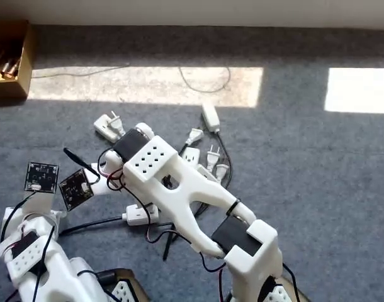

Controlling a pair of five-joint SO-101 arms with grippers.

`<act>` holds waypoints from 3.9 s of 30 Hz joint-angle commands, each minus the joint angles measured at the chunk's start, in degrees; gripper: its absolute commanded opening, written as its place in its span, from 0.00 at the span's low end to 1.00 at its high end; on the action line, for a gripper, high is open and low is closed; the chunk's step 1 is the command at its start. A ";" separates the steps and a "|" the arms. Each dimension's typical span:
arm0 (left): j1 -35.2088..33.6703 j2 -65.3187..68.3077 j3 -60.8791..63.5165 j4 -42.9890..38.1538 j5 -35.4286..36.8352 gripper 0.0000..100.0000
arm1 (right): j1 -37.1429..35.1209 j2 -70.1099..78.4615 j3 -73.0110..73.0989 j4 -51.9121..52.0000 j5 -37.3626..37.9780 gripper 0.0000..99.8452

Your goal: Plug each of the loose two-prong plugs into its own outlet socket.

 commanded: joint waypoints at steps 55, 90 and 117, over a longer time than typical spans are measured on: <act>0.04 0.48 3.56 0.70 -3.78 0.31 | -5.58 -0.48 13.67 -3.65 0.44 0.01; -0.22 0.75 3.56 0.35 -3.60 0.31 | 12.00 -25.71 51.38 -33.27 -54.95 0.25; -0.22 0.40 4.62 0.26 -3.60 0.31 | 5.32 -38.29 63.52 -40.40 -37.27 0.25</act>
